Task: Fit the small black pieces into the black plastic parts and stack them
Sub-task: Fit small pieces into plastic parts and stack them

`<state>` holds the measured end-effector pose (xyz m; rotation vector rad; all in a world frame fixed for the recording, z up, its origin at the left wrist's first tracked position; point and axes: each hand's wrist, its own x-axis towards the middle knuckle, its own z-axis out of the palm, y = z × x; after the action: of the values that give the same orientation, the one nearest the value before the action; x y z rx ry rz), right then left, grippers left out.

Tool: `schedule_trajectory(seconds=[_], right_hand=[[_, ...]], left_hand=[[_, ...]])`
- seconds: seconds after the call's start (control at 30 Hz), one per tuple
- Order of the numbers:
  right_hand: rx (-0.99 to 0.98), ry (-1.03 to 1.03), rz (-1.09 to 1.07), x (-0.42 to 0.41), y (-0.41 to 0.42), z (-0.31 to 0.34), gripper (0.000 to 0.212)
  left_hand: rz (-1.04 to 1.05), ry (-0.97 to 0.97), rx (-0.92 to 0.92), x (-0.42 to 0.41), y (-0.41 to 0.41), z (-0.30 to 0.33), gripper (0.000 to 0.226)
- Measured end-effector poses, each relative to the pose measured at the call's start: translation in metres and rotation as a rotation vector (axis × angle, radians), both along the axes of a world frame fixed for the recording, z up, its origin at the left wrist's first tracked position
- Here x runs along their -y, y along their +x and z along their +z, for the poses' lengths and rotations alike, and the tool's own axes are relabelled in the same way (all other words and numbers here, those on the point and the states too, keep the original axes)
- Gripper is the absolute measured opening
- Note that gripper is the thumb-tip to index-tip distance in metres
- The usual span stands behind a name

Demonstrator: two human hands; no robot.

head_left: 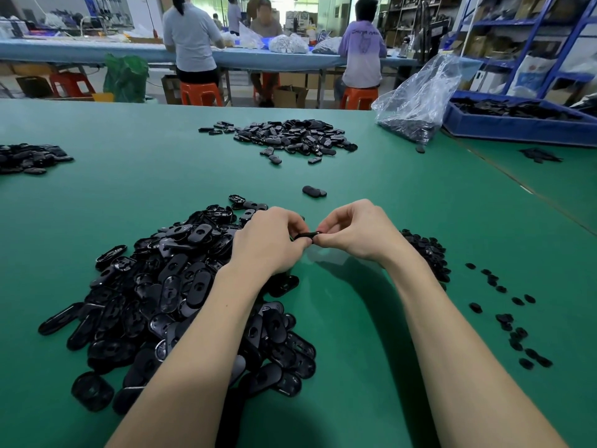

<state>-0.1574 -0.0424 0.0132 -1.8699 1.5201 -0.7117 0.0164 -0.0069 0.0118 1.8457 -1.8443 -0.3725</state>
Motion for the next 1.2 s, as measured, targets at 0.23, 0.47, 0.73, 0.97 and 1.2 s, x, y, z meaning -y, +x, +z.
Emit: schedule_trajectory(seconds=[0.23, 0.47, 0.73, 0.97, 1.2], right_hand=[[-0.007, -0.082, -0.018, -0.003, 0.005, -0.003, 0.013], [-0.163, -0.262, 0.076, -0.005, 0.000, -0.006, 0.025], [-0.205, -0.272, -0.188, 0.033, 0.012, -0.011, 0.019], [-0.275, -0.163, -0.299, 0.099, 0.035, -0.005, 0.020], [-0.254, -0.235, -0.220, 0.091, 0.027, -0.010, 0.022]], left_hand=[[0.016, -0.048, 0.015, 0.000, -0.001, 0.000, 0.007], [0.066, -0.087, -0.138, 0.002, -0.001, -0.007, 0.011], [0.055, -0.158, 0.235, 0.001, 0.006, -0.010, 0.028], [0.042, -0.132, 0.280, 0.001, 0.007, -0.012, 0.025], [0.040, -0.123, 0.271, 0.001, 0.007, -0.013, 0.021]])
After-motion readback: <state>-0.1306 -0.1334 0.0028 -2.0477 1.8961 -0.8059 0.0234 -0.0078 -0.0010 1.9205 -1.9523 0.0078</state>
